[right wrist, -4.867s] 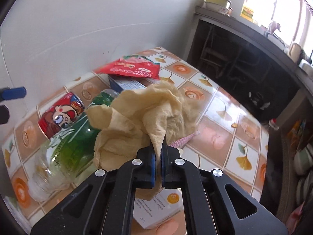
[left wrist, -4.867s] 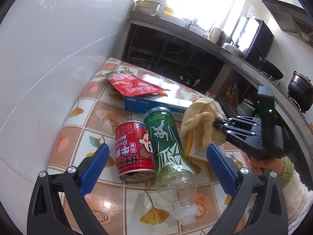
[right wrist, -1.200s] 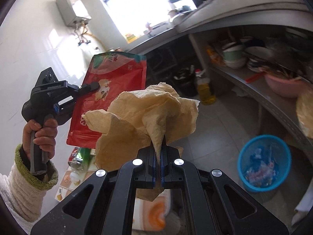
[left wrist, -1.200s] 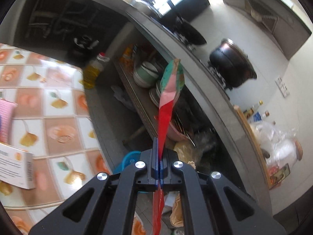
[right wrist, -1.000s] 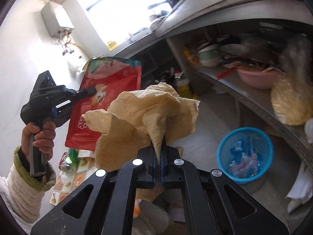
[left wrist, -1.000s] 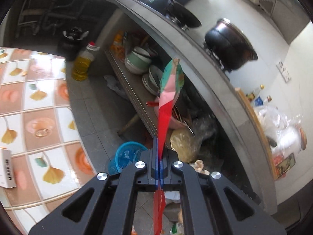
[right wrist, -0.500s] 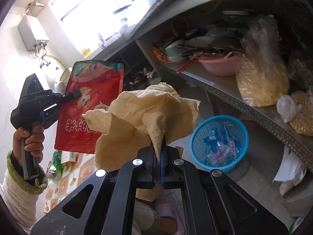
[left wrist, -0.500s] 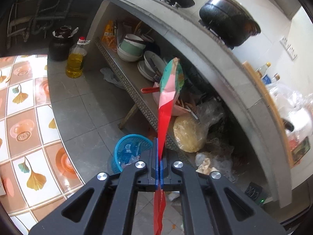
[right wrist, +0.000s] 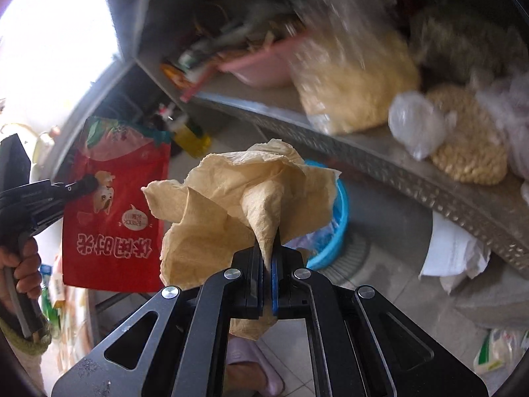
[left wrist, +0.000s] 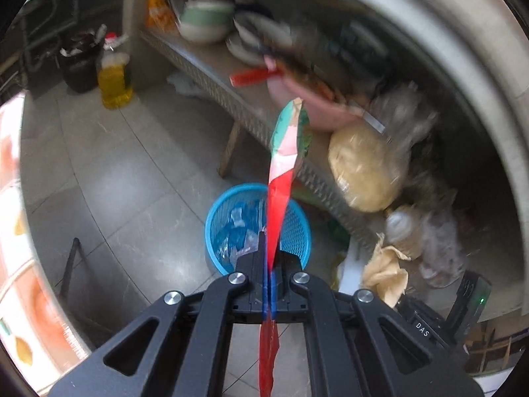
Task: Collect trash
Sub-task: 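Open both tools to drop the red bag and paper into the wastebasket, then move both open tools back over the table toward the green bottle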
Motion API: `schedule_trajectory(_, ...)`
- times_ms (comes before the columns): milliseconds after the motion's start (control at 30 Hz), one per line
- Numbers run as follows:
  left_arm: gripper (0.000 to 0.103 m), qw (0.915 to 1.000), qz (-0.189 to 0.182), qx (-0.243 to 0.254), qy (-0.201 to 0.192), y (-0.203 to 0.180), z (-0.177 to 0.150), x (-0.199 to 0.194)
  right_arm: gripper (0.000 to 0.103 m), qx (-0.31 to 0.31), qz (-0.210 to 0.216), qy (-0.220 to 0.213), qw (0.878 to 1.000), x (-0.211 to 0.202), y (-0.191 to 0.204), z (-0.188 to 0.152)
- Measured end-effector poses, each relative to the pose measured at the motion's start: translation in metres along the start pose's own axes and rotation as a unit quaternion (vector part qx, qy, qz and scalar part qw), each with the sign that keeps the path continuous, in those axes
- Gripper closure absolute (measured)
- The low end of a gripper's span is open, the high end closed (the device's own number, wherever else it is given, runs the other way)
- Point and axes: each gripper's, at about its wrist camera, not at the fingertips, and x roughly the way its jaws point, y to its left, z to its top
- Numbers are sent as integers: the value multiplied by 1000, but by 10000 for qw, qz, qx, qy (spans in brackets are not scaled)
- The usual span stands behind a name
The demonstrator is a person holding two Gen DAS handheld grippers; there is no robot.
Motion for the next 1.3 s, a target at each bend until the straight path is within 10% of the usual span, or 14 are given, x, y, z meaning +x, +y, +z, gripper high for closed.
schedule_trajectory(333, 100, 9933, 139, -310, 1102, 5, 33, 145, 98, 177, -653, 784, 9946, 131, -14, 31)
schedule_trajectory(433, 70, 9910, 199, -396, 1266, 10, 36, 164, 88, 169, -731, 1095, 9912, 171, -17, 33)
schedule_trajectory(533, 64, 9921, 197, -546, 1113, 16, 36, 157, 73, 85, -948, 1265, 9874, 198, -22, 29)
schedule_trajectory(967, 44, 9995, -4, -295, 122, 17, 32, 3, 66, -214, -1441, 808, 9860, 182, -11, 26)
schedule_trajectory(1300, 26, 9969, -49, -258, -736, 52, -43, -132, 66, -725, -1011, 560, 9907, 146, 36, 4)
